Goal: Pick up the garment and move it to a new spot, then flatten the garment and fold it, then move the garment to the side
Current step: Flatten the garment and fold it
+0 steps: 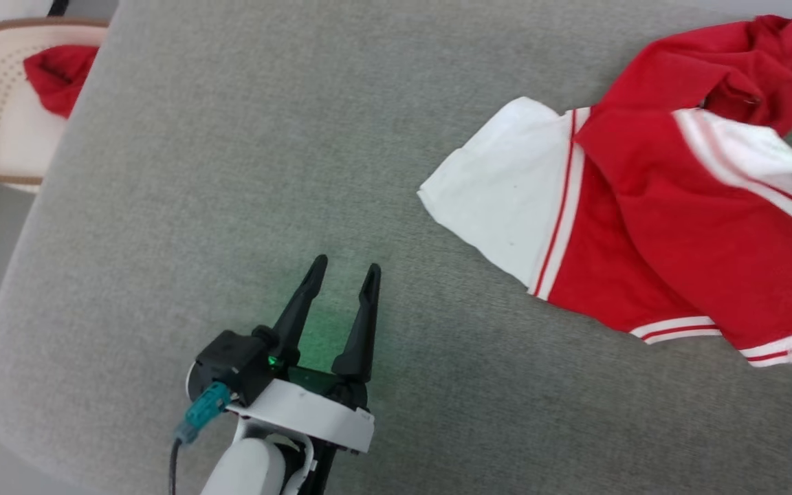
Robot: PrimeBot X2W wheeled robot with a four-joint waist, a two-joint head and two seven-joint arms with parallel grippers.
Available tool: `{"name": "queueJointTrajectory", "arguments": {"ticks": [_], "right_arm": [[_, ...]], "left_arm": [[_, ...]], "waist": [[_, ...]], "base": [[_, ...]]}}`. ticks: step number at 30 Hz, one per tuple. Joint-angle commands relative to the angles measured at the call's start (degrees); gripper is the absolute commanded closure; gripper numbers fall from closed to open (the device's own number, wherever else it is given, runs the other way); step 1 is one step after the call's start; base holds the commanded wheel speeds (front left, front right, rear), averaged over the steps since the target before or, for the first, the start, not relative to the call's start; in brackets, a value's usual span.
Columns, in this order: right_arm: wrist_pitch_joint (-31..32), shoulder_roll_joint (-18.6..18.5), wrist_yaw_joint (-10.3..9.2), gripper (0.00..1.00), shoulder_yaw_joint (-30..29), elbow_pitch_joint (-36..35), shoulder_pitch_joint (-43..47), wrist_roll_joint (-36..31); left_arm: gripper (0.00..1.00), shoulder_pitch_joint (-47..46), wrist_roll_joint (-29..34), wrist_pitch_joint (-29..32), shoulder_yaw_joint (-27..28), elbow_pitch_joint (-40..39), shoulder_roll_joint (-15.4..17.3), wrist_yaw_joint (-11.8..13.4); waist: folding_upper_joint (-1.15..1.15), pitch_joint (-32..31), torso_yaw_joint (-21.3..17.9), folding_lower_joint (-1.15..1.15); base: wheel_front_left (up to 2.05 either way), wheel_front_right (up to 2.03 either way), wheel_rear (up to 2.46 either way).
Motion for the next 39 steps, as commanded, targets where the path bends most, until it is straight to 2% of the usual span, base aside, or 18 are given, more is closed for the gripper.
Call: {"name": "queueJointTrajectory", "arguments": {"ticks": [1, 7, 13, 18, 21, 22, 24, 26, 27, 28, 31, 39], "right_arm": [[-1.33, -1.29, -0.06, 1.0, -0.41, 0.3, 1.37, 1.3], [-8.92, -8.12, -0.06, 1.0, -2.75, 3.14, 5.96, 6.37], [-10.1, -10.89, -0.06, 1.0, -5.46, 13.15, 9.5, 1.6], [-8.5, -5.63, -0.06, 1.0, -8.99, 21.3, 13.86, 1.02], [-9.7, -0.5, -0.06, 1.0, -12.1, 27.41, 16.88, 0.11], [-10.45, 1.4, -0.06, 0.97, -13.43, 29.49, 17.64, -0.13], [-11.83, 4.66, -0.06, 0.7, -15.79, 33.45, 19.32, -1.86], [-13.13, 7.66, -0.06, 0.56, -18.27, 36.25, 20.56, -3.39], [-13.65, 8.92, -0.06, 0.21, -19.4, 37.43, 21.19, -3.92], [-14.12, 9.83, -0.06, 0.0, -20.45, 38.42, 21.84, -4.93], [-15.37, 12.4, -0.06, 0.0, -23.87, 40.16, 23.67, -7.05], [-20.39, 15.49, -0.06, 0.0, -35.09, 40.31, 30.25, -9.73]], "left_arm": [[0.0, 0.76, 0.39, 0.0, 0.44, -0.04, -0.01, -0.27], [0.0, 1.67, 1.45, 0.0, 1.69, -0.45, 0.52, -0.54], [0.0, 1.2, 2.27, 0.0, 1.5, -0.46, 1.31, -0.86], [0.0, 0.75, 2.36, 0.0, 1.1, -0.25, 1.64, -0.9], [0.0, 0.63, 2.31, 0.0, 0.84, -0.04, 1.67, -0.92], [0.0, 0.61, 2.26, 0.0, 0.88, -0.04, 1.75, -0.88], [0.0, 0.51, 2.16, 0.0, 0.84, 0.15, 1.92, -0.86], [0.0, 0.42, 1.96, 0.01, 1.01, 0.11, 2.09, -0.75], [0.0, 0.41, 1.85, 0.06, 1.14, 0.04, 2.26, -0.65], [0.0, 0.41, 1.76, 0.13, 1.26, -0.08, 2.4, -0.54], [0.0, 0.56, 1.65, 0.31, 1.59, -0.48, 3.06, -0.15], [0.0, 1.4, 2.25, 2.07, 2.56, -3.08, 5.57, 0.73]], "waist": [[0.0, -1.22, -1.71, 0.0], [0.0, -2.14, -5.7, 0.0], [0.0, -1.78, -8.3, 0.0], [0.0, -1.38, -8.93, 0.0], [0.0, -0.99, -8.94, 0.0], [0.0, -0.85, -9.0, 0.0], [0.0, -0.73, -8.99, 0.0], [0.0, -0.62, -9.1, 0.0], [0.0, -0.62, -9.21, 0.0], [0.0, -0.62, -9.36, 0.0], [0.0, -0.75, -10.07, 0.0], [0.0, -1.99, -12.54, 0.0]], "base": [[0.0, 0.0, 0.0], [0.0, 0.0, 0.0], [0.0, 0.0, 0.0], [0.0, 0.0, 0.0], [0.0, 0.0, 0.0], [0.0, 0.0, 0.0], [0.0, 0.0, 0.0], [0.0, 0.0, 0.0], [0.0, 0.0, 0.0], [0.0, 0.0, 0.0], [0.0, 0.0, 0.0], [0.0, 0.0, 0.0]]}}
